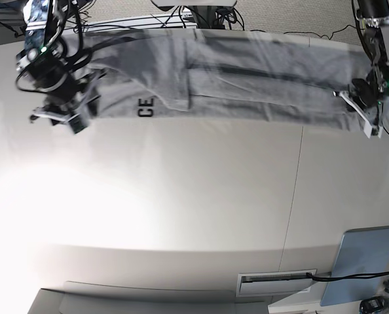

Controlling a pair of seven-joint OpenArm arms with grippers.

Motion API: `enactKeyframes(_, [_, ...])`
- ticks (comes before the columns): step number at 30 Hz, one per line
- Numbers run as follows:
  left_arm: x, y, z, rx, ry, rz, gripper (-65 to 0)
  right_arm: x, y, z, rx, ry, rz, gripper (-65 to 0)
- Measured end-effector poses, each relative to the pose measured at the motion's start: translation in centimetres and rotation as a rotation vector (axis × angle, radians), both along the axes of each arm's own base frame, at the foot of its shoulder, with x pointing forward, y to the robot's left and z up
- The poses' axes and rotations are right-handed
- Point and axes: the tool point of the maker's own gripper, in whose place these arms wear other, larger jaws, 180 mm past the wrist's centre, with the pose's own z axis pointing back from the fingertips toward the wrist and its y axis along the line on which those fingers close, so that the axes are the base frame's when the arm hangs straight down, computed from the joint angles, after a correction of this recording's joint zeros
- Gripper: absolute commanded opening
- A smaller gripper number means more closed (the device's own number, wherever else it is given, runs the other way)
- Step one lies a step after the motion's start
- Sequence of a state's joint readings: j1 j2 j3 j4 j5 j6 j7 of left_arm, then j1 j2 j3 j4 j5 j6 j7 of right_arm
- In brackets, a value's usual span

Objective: Fold the T-shirt properly
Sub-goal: 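Open the right gripper and grasp the hem end with the left gripper, then fold the hem end with the left gripper toward the right gripper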

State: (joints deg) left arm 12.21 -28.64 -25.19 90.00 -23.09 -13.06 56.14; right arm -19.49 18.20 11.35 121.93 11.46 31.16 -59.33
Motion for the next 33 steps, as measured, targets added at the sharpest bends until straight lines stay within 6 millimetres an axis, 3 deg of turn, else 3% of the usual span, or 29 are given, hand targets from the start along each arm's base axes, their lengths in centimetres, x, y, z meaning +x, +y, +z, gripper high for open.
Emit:
enactKeyframes(4, [-0.6, 0.5, 0.6, 0.033, 0.061, -0.012, -65.0, 0.5, -3.1, -0.5, 0.040, 0.004, -0.104, -38.9])
enactKeyframes(9, [0.2, -1.0, 4.3, 0.084, 0.020, -0.088, -65.0, 0.6, -3.8, 0.2, 0.059, -0.007, -0.100, -38.9])
enactKeyframes(12, [-0.1, -4.3, 6.0, 0.013, -0.052, -0.173, -65.0, 0.6, -3.7, 0.2, 0.066, -0.006, -0.097, -38.9])
enactKeyframes(16, [-3.1, -9.0, 6.7, -0.107, -0.054, -0.299, -65.0, 0.7, -3.7, 0.2, 0.069, -0.006, -0.096, -38.9])
enactKeyframes(21, [-3.5, -14.9, 8.8, -0.323, -0.172, -0.346, -65.0, 0.7, -3.7, 0.2, 0.068, -0.006, -0.096, -38.9])
enactKeyframes(25, [-3.6, -17.1, 8.5, -0.411, -0.189, -0.316, -65.0, 0.7, -3.7, 0.2, 0.069, -0.006, -0.096, -38.9])
enactKeyframes(30, [-3.7, -22.9, 8.3, -0.536, -0.196, -0.401, -65.0, 0.7, -3.7, 0.2, 0.068, -0.007, -0.096, -38.9])
enactKeyframes(33, [-3.4, -25.5, 7.5, -0.515, -0.177, -0.435, -65.0, 0.7, -3.6, 0.2, 0.069, -0.007, -0.095, -38.9])
